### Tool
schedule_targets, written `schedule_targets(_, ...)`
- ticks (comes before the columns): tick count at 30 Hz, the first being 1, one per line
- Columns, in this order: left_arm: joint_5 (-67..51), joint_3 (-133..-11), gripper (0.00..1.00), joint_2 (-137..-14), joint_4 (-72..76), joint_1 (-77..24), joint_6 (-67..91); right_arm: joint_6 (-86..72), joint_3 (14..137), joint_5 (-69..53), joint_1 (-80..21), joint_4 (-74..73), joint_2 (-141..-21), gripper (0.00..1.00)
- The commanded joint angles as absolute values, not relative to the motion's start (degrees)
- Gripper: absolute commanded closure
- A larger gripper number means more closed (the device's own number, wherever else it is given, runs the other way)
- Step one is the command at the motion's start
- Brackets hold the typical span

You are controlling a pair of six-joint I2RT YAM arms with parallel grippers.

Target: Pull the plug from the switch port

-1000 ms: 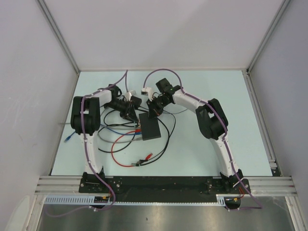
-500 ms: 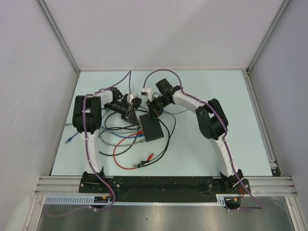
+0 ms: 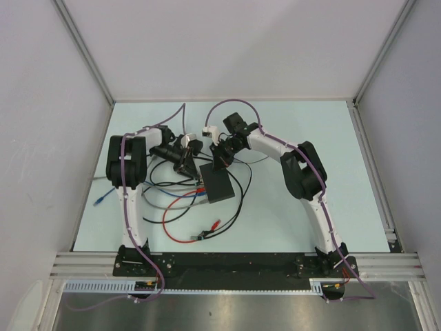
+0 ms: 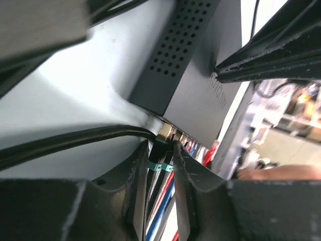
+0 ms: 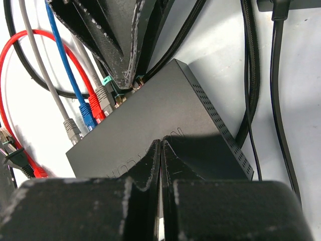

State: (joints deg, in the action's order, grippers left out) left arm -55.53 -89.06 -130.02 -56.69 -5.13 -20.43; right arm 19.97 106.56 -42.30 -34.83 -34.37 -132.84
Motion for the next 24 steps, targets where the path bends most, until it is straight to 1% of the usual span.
schedule_targets(1, -58.08, -85.87, 0.72, -128.76, -46.51, -5.45, -12.58, 22.32, 103.8, -32.17, -35.15, -37.09, -135.44, 1.0)
schedule_targets(4, -58.54, -86.39, 0.7, -129.55, -45.7, -5.45, -10.46, 22.5, 103.54, -31.91, -35.33, -37.09, -135.18, 1.0)
schedule_targets(6, -58.62, -86.66, 0.66, -130.07, -45.7, -5.36, -10.11, 22.59, 103.27, -31.73, -35.42, -37.18, -134.91, 1.0)
schedule_targets(13, -59.76, -87.01, 0.59, -131.04, -45.26, -5.27, -8.88, 22.94, 102.57, -31.03, -35.77, -37.09, -134.38, 1.0)
schedule_targets(14, -59.94, -87.01, 0.6, -131.13, -45.18, -5.27, -8.88, 23.03, 102.57, -31.03, -35.86, -37.09, -134.47, 1.0)
schedule_targets(17, -59.94, -87.1, 0.69, -131.22, -45.09, -5.27, -8.79, 23.03, 102.48, -30.94, -35.95, -37.09, -134.3, 1.0)
schedule_targets(18, -60.12, -87.1, 0.74, -131.22, -45.09, -5.27, -8.88, 23.03, 102.48, -30.85, -35.95, -37.18, -134.3, 1.0)
schedule_targets(19, -60.03, -87.01, 0.77, -131.13, -45.09, -5.27, -9.05, 23.11, 102.39, -30.76, -35.95, -37.18, -134.3, 1.0)
schedule_targets(20, -60.03, -86.92, 0.79, -131.05, -45.09, -5.27, -9.23, 23.12, 102.31, -30.76, -35.95, -37.09, -134.21, 1.0)
schedule_targets(23, -60.73, -86.49, 0.8, -131.13, -45.44, -5.19, -10.28, 23.12, 102.3, -30.67, -35.95, -37.18, -134.21, 1.0)
schedule_targets(24, -60.91, -86.4, 0.82, -131.22, -45.96, -5.01, -10.81, 23.12, 102.3, -30.67, -35.86, -37.18, -134.21, 1.0)
